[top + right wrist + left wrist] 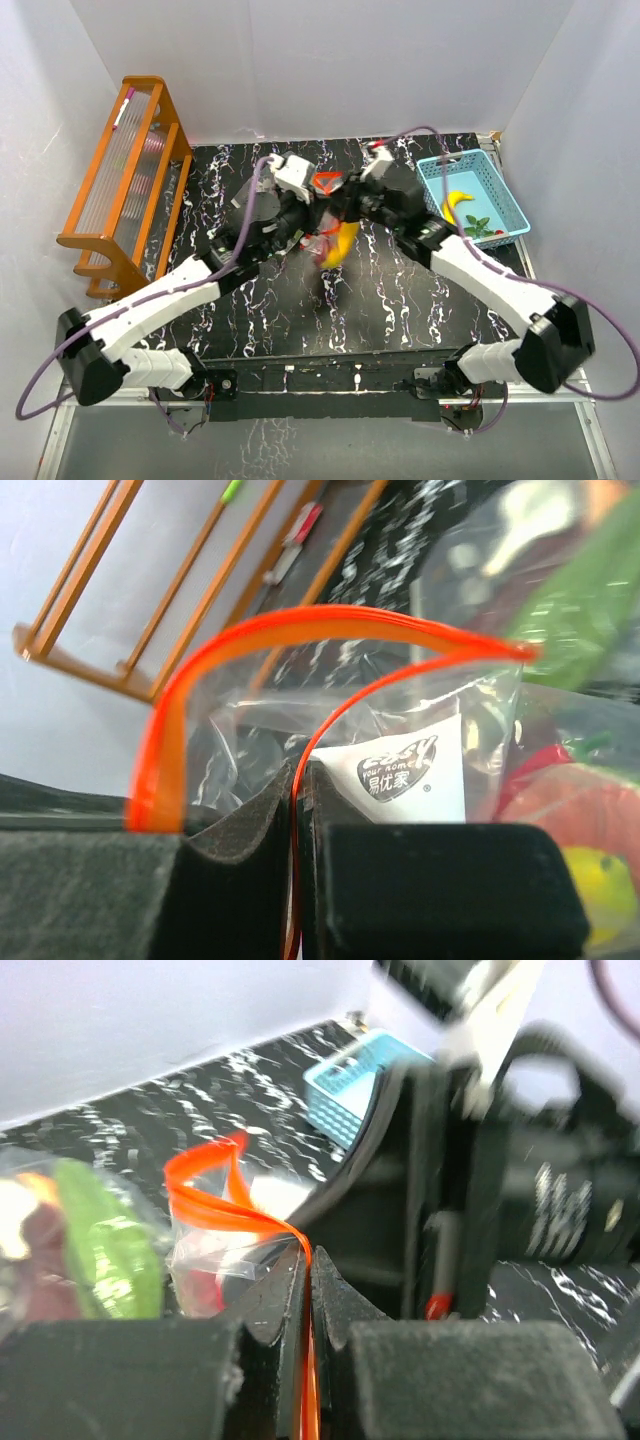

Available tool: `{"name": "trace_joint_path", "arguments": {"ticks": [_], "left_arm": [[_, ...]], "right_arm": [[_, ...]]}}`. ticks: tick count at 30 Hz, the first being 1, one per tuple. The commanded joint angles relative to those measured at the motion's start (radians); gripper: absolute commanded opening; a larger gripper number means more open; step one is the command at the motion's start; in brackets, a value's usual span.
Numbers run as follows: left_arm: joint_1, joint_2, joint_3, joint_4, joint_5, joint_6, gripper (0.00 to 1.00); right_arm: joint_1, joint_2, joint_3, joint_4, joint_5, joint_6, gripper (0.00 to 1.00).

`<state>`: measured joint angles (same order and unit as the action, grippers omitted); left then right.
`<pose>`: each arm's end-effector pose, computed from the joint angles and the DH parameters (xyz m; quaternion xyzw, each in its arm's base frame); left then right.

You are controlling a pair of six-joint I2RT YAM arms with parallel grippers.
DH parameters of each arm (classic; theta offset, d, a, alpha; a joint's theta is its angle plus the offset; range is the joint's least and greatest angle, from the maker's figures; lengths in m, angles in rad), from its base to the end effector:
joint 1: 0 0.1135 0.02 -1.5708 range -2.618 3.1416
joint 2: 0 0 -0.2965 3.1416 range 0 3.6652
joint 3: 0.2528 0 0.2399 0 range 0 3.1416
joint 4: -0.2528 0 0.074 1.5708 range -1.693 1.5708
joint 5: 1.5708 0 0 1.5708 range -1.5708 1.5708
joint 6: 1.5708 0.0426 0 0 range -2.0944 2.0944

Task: Open the zip-top bag and remove the fake food
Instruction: Adjust the zipper food storage bag at the center of the board.

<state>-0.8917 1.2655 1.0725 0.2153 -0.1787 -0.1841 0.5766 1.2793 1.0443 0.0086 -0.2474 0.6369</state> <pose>0.1857 -0.2180 0.4132 0.1814 0.6754 -0.3113 0.6435 0.2349 0.1652 0.3759 -0.0534 0.7784 0.4317 0.4526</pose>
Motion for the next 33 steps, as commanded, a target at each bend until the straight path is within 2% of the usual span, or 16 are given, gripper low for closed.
{"name": "trace_joint_path", "arguments": {"ticks": [1,5,10,16,20,23,27,29,30,33], "left_arm": [[0.011,-0.128,0.066,-0.195,-0.225,-0.013,0.0],[0.013,-0.208,0.03,-0.227,-0.288,0.003,0.0],[0.02,-0.165,-0.055,-0.187,-0.324,-0.002,0.0],[0.075,-0.029,-0.149,-0.051,-0.188,-0.107,0.0],[0.084,0.084,-0.174,0.046,-0.095,-0.179,0.0],[0.085,0.18,-0.174,0.093,-0.038,-0.216,0.0],[0.093,0.233,-0.168,0.125,-0.003,-0.246,0.0],[0.101,0.241,-0.167,0.129,0.011,-0.253,0.0],[0.106,0.244,-0.166,0.13,0.019,-0.255,0.0],[0.13,0.247,-0.167,0.133,0.045,-0.271,0.0]], "right_arm": [[0.16,0.154,0.132,0.053,-0.008,-0.017,0.07],[0.213,0.237,0.183,0.066,-0.029,-0.03,0.07],[0.158,0.224,0.088,0.031,0.02,-0.065,0.09],[0.056,0.148,-0.096,-0.002,0.037,-0.092,0.1],[-0.008,0.13,-0.16,-0.043,0.039,-0.124,0.12],[-0.027,0.12,-0.183,-0.081,0.078,-0.145,0.24],[-0.037,0.065,-0.205,-0.104,0.16,-0.163,0.66],[-0.056,0.031,-0.207,-0.126,0.208,-0.185,0.81],[-0.074,0.013,-0.204,-0.145,0.234,-0.198,0.85],[-0.154,-0.071,-0.204,-0.179,0.301,-0.236,0.88]]}}
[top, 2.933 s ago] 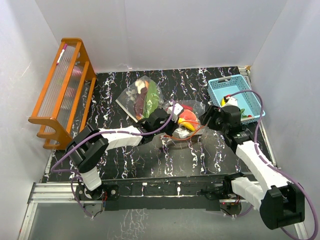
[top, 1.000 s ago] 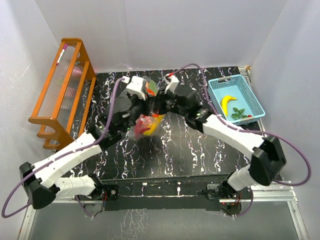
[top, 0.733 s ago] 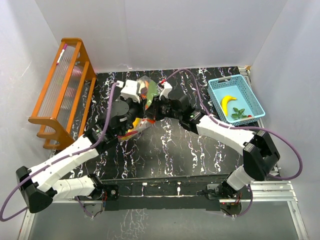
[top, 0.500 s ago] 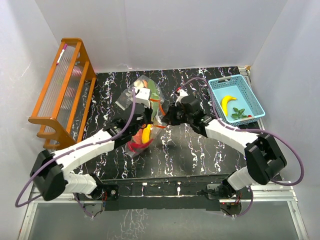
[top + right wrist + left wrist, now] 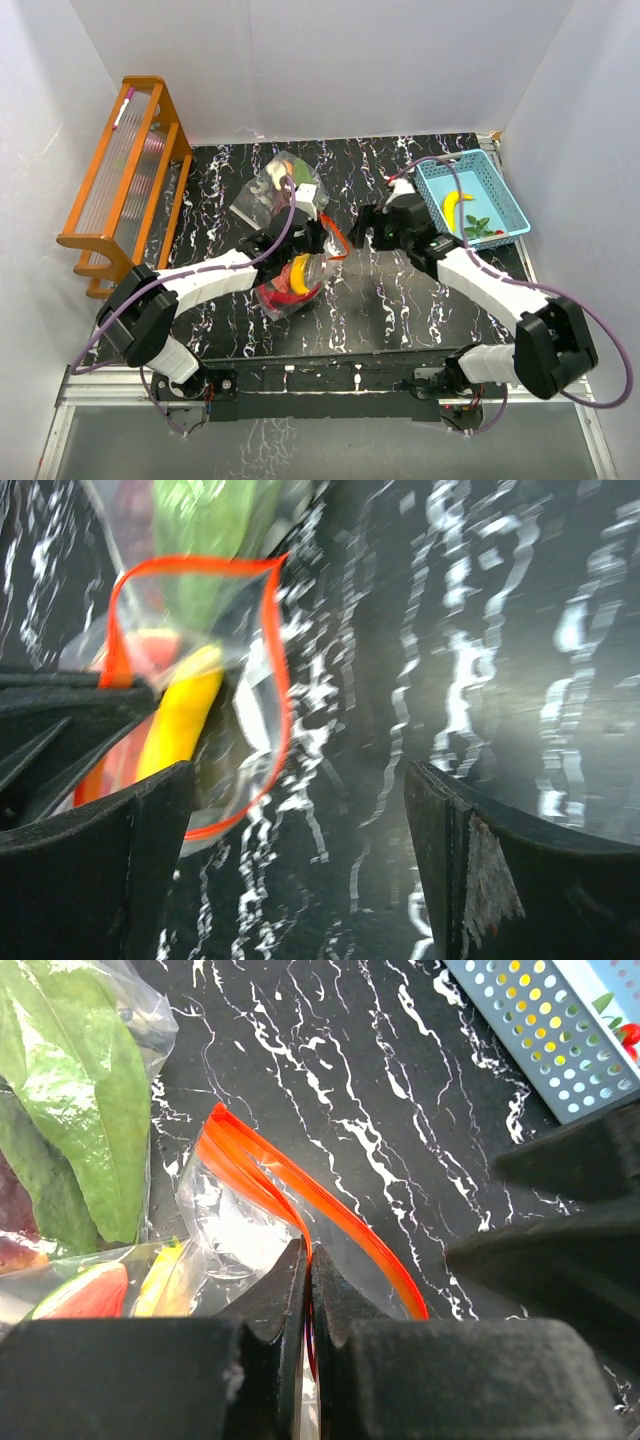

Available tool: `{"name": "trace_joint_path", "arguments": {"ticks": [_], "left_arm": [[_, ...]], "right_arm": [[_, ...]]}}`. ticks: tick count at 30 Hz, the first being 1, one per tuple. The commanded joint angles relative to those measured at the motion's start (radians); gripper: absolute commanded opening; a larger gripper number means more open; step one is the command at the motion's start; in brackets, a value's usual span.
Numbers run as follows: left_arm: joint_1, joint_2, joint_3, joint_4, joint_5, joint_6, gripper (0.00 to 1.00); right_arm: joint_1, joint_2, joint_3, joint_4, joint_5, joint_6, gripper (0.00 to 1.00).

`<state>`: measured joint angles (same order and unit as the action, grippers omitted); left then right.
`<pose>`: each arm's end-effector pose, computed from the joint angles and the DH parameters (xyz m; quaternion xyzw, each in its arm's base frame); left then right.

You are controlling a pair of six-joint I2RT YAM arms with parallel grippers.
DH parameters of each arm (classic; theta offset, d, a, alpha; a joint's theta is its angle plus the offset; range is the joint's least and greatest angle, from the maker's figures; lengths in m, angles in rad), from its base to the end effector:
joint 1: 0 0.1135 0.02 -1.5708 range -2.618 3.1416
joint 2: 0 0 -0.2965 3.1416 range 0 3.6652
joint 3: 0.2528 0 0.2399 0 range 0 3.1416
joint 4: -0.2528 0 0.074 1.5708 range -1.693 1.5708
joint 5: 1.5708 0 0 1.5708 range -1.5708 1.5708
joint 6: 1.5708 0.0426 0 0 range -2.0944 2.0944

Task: Open the zip-top bag and remove the fake food
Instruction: Adjust the zipper food storage bag at the center of the board.

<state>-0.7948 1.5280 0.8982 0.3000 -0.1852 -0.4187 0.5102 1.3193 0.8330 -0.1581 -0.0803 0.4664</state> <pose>0.2437 -0.2372 0.2839 0.0986 0.8059 -0.2683 0.5185 0.2363 0.1362 0.2752 -0.0375 0.8933 0.2412 0.3774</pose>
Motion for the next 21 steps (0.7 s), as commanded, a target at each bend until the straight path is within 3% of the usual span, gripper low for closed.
{"name": "trace_joint_path", "arguments": {"ticks": [1,5,10,18,21], "left_arm": [[0.038,-0.017,0.004,0.052,0.059,-0.04,0.0],[0.04,-0.037,-0.023,0.08,0.075,-0.044,0.0],[0.04,-0.031,-0.034,0.098,0.102,-0.049,0.0],[0.041,-0.059,-0.037,0.089,0.096,-0.04,0.0],[0.044,-0.08,-0.047,0.075,0.086,-0.033,0.0]], "right_arm": [[-0.114,-0.145,0.004,-0.02,0.159,-0.085,0.89],[-0.21,-0.239,-0.052,-0.005,0.414,-0.103,0.95],[-0.227,-0.229,-0.298,0.452,0.62,-0.313,0.98],[-0.267,0.111,-0.565,1.356,0.625,-0.615,0.98],[-0.279,0.117,-0.524,1.289,0.506,-0.618,0.98]]}}
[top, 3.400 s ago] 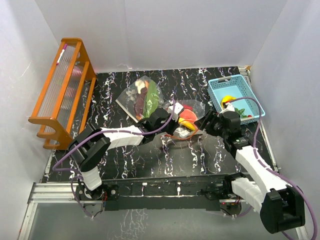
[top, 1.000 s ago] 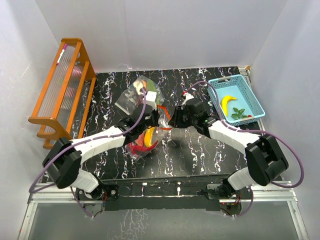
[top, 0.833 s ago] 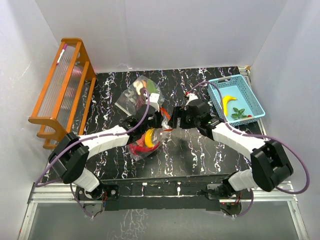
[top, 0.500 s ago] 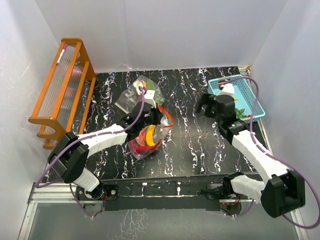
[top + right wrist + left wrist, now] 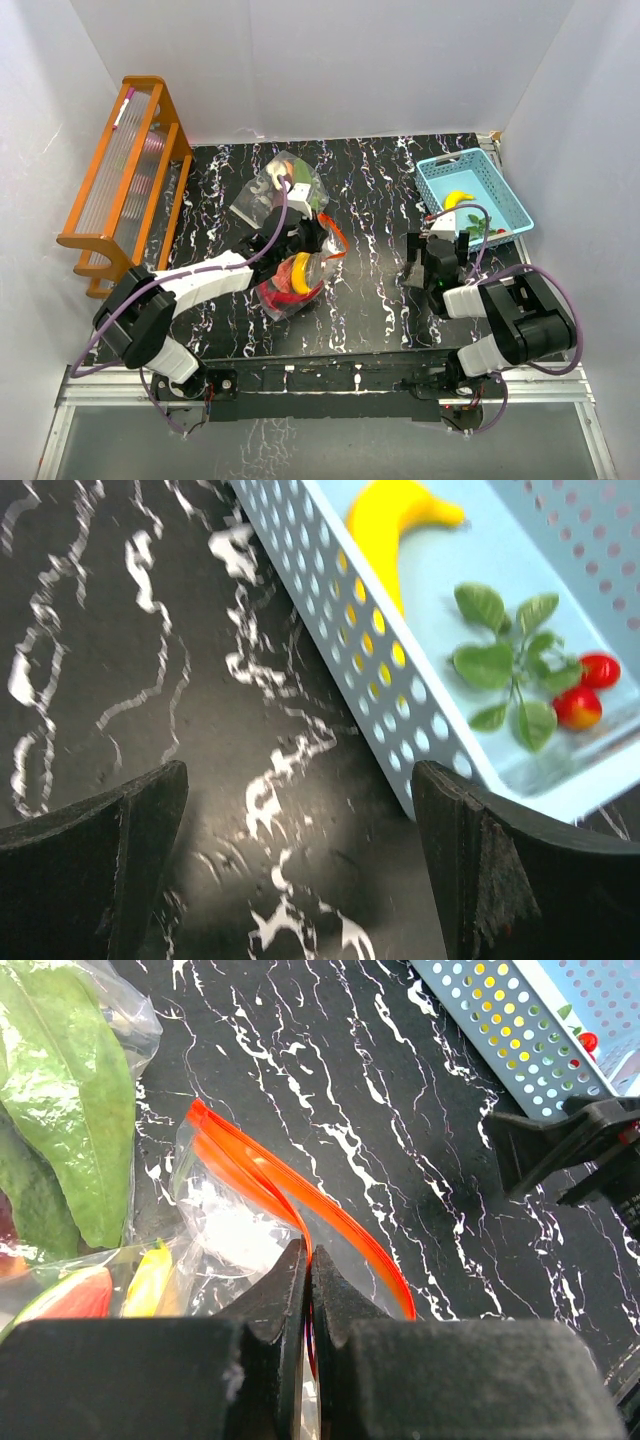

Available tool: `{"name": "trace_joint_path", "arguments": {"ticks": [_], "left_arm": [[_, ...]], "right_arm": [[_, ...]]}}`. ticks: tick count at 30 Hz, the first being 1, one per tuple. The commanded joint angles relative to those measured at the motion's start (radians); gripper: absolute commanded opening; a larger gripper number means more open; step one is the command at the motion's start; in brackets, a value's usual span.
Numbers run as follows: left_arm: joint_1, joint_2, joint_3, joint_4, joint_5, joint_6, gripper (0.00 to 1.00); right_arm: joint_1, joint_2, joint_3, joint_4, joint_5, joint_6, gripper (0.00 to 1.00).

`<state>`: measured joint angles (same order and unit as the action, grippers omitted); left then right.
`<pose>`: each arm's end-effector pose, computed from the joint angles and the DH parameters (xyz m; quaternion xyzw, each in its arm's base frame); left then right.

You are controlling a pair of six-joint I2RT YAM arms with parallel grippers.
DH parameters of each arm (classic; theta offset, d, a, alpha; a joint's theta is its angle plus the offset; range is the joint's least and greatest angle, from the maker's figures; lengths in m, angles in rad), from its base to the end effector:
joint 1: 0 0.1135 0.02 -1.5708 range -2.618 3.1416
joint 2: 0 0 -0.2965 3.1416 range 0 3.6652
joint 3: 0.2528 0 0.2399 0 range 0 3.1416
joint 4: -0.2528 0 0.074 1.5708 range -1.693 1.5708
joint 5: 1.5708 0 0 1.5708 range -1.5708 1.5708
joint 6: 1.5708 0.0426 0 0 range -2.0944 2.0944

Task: Open the zip-top bag and remove the fake food
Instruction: Adjust the zipper food storage bag at the center of the board, then pick up the fake fruit from the zipper food storage bag.

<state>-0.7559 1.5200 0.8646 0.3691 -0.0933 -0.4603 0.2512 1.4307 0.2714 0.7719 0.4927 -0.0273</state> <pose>0.2482 -0.2285 0.2827 0.0902 0.7953 -0.3112 0.5124 0.2276 0.0376 0.1761 0.0230 0.8160 -0.1407 0.5602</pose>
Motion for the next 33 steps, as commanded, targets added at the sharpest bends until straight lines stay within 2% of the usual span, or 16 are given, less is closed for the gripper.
{"name": "trace_joint_path", "arguments": {"ticks": [1,3,4,10,12,13,16,19,21,24,33], "left_arm": [[0.008,-0.078,-0.015,-0.001,-0.008,0.011,0.0],[0.01,-0.087,-0.015,-0.014,-0.012,0.017,0.0],[0.01,-0.091,-0.017,-0.015,-0.016,0.02,0.0],[0.022,-0.063,-0.014,0.002,-0.003,0.022,0.0],[0.025,-0.048,-0.008,0.002,0.008,0.016,0.0],[0.025,-0.043,-0.006,0.005,0.014,0.013,0.0],[0.026,-0.027,-0.009,0.021,0.03,0.009,0.0],[0.03,-0.024,-0.013,0.024,0.033,0.007,0.0],[0.031,-0.029,-0.011,0.015,0.024,0.015,0.0],[0.032,-0.037,-0.017,0.005,0.002,0.025,0.0],[0.034,-0.009,-0.023,0.013,0.017,0.008,0.0]], "right_arm": [[-0.026,0.008,0.042,0.354,-0.075,-0.108,0.98],[-0.025,-0.027,0.053,0.213,-0.085,-0.051,0.99],[-0.035,-0.039,0.035,0.196,-0.115,-0.033,0.98],[-0.077,0.122,-0.052,0.482,-0.208,-0.032,0.98],[-0.112,0.079,-0.076,0.437,-0.271,0.002,0.98],[-0.124,0.083,-0.114,0.51,-0.312,0.003,0.98],[-0.127,0.192,-0.193,0.806,-0.308,-0.015,0.98],[-0.128,0.124,-0.147,0.592,-0.318,0.007,0.99],[-0.136,0.168,-0.119,0.624,-0.338,-0.003,0.98],[-0.14,0.142,-0.098,0.535,-0.304,0.023,0.98],[-0.153,0.157,-0.084,0.531,-0.312,0.03,0.99]]}}
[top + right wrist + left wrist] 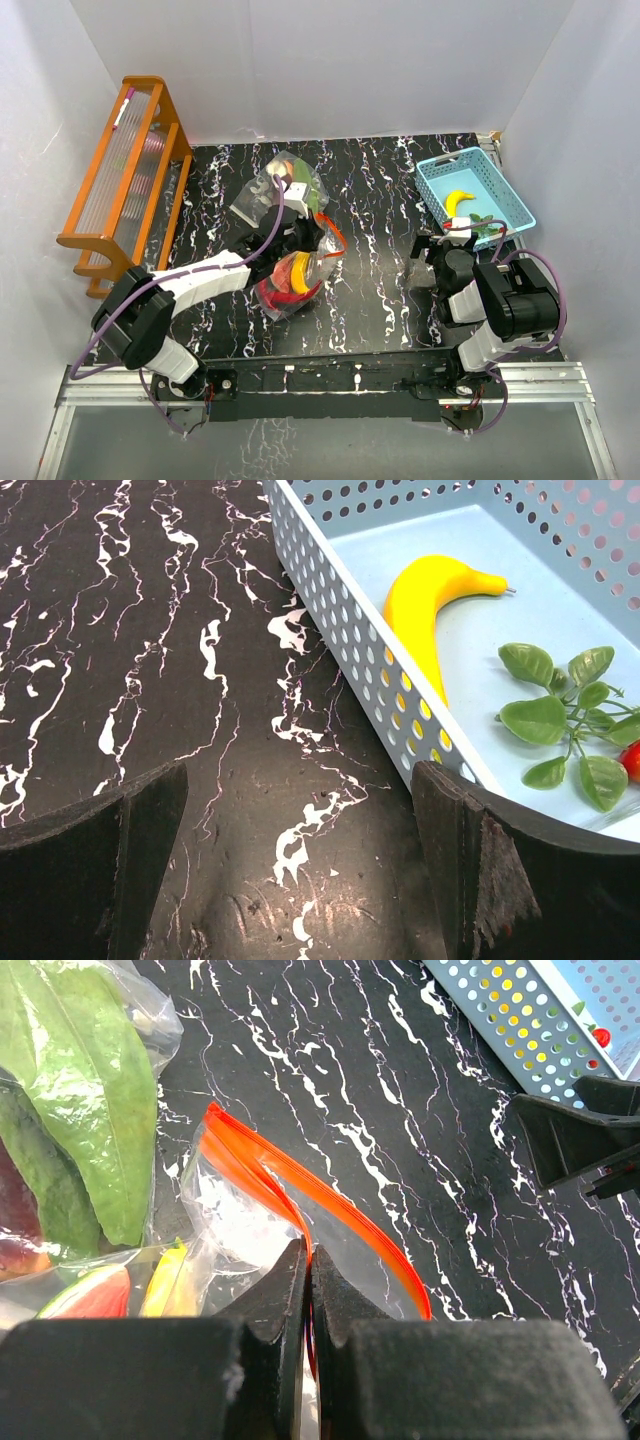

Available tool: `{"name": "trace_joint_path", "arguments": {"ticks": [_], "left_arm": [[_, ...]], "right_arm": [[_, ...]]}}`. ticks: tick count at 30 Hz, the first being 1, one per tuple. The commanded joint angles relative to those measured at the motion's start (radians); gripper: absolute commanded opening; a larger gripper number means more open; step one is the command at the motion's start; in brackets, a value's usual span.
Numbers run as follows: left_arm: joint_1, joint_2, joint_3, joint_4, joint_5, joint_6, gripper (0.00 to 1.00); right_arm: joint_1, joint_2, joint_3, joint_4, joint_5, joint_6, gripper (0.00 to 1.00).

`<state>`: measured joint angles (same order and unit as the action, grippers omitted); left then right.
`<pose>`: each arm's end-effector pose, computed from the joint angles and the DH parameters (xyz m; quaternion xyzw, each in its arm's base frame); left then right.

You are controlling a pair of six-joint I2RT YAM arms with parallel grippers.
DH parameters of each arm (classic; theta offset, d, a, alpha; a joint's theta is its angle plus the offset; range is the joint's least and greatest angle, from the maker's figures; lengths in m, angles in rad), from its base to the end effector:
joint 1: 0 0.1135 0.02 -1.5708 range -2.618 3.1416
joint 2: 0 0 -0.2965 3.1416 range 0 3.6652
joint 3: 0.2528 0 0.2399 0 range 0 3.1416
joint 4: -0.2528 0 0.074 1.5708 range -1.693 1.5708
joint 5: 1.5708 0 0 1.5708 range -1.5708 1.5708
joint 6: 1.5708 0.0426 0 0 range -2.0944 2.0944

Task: Open the zip-top bag and remove the fake food
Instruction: Pick up the fake fruit from the zipper food storage bag.

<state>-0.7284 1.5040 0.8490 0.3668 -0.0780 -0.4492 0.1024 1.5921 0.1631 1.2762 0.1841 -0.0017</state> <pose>0.2504 -0.2190 0.2823 0.0883 0.7962 -0.3060 0.5145 0.2326 0.0161 0.1708 0.0204 0.7579 -0.0371 0.6510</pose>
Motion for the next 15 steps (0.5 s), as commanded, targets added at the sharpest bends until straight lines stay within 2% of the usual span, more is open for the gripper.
{"name": "trace_joint_path", "arguments": {"ticks": [1,15], "left_arm": [[0.008,0.01,-0.009,0.015,-0.001,-0.001,0.0],[0.013,0.012,-0.001,-0.014,-0.004,0.021,0.0]], "right_arm": [[-0.004,-0.005,0.024,0.028,-0.003,0.004,0.98],[-0.005,-0.006,0.024,0.028,-0.003,0.005,0.99]]}}
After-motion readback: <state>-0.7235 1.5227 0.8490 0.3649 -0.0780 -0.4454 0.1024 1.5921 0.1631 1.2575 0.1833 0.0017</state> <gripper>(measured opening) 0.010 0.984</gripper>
